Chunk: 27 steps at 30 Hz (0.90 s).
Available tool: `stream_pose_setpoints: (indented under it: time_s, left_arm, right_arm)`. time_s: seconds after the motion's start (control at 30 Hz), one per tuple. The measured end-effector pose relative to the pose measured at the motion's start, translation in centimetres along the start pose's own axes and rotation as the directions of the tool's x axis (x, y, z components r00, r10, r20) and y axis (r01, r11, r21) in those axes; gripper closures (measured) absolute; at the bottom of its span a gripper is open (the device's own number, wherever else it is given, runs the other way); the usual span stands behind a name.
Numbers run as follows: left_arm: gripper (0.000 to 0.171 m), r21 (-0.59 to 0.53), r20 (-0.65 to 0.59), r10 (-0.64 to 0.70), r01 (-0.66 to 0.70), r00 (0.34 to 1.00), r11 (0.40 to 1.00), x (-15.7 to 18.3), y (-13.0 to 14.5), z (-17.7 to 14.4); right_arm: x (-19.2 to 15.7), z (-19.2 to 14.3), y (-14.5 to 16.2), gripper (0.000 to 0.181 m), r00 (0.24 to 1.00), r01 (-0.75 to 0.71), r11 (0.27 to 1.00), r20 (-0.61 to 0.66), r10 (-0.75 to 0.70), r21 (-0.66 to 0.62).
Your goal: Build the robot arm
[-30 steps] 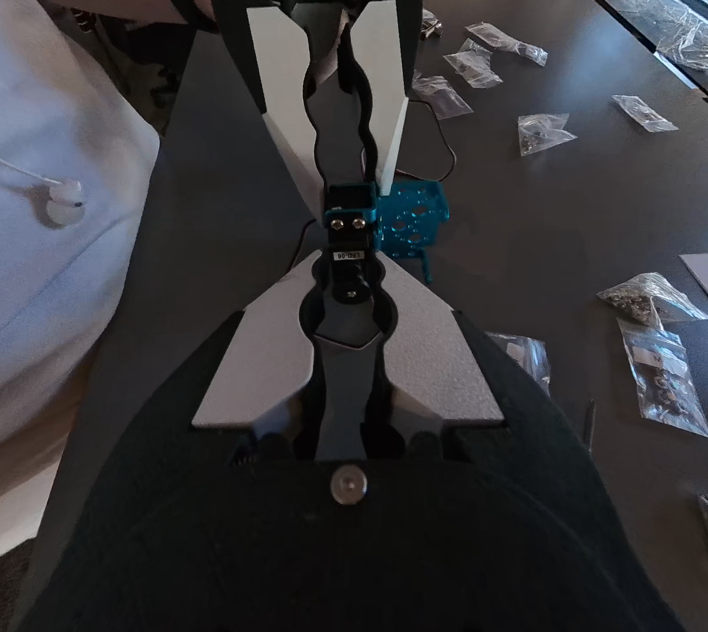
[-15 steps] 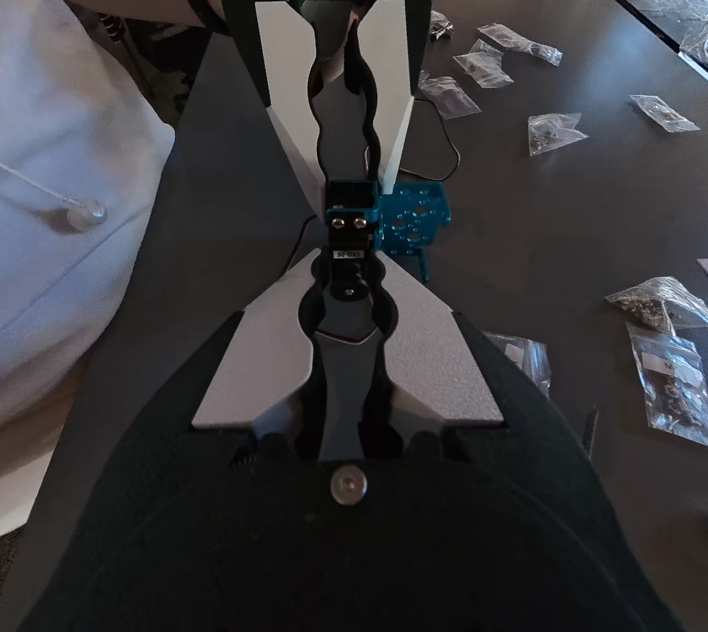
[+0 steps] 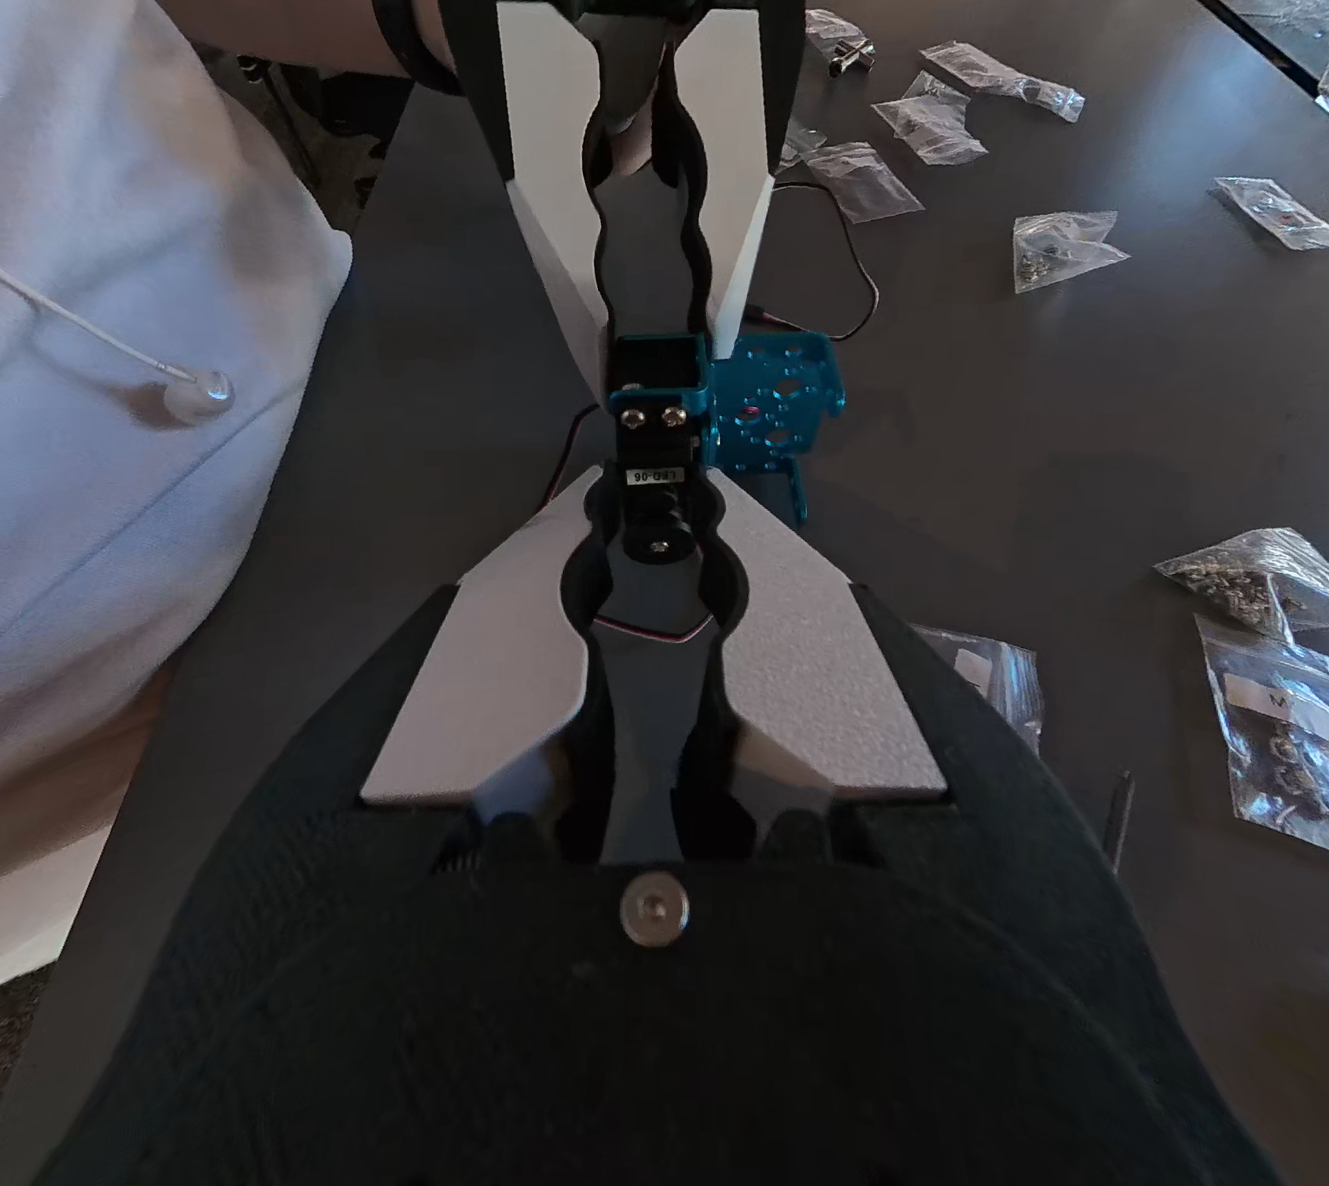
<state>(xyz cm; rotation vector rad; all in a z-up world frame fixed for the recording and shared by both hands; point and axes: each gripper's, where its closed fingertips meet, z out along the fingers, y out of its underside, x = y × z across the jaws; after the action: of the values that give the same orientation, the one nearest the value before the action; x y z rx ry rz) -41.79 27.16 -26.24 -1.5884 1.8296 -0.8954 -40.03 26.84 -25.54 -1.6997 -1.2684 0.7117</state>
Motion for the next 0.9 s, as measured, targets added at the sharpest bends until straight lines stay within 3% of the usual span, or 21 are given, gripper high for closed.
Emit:
stream_pose_setpoints:
  time_s: [0.23, 0.33, 0.6, 0.9]
  left_arm:
    - [0.131, 0.003, 0.001, 0.044, -0.044, 0.999, 0.999, -0.35, -0.64, -0.49]
    - [0.145, -0.006, -0.01, 0.084, -0.084, 0.996, 0.996, 0.09, -0.91, -0.18]
    - [0.145, -0.045, -0.007, 0.089, -0.089, 0.996, 0.995, 0.05, -0.83, -0.12]
    - [0.145, 0.007, -0.002, 0.064, -0.064, 0.998, 0.998, 0.01, -0.67, -0.2]
  right_arm:
    - [0.01, -0.14, 0.13, 0.161, 1.0, -0.004, 1.0, 0.028, 0.004, -0.001]
    - [0.04, -0.1, 0.07, 0.162, 1.0, -0.002, 1.0, 0.03, 0.002, 0.0]
    - [0.11, -0.05, 0.05, 0.162, 1.0, -0.019, 0.998, 0.01, 0.019, -0.065]
    - [0.21, -0.01, 0.03, 0.161, 1.0, 0.001, 1.0, 0.027, -0.001, 0.002]
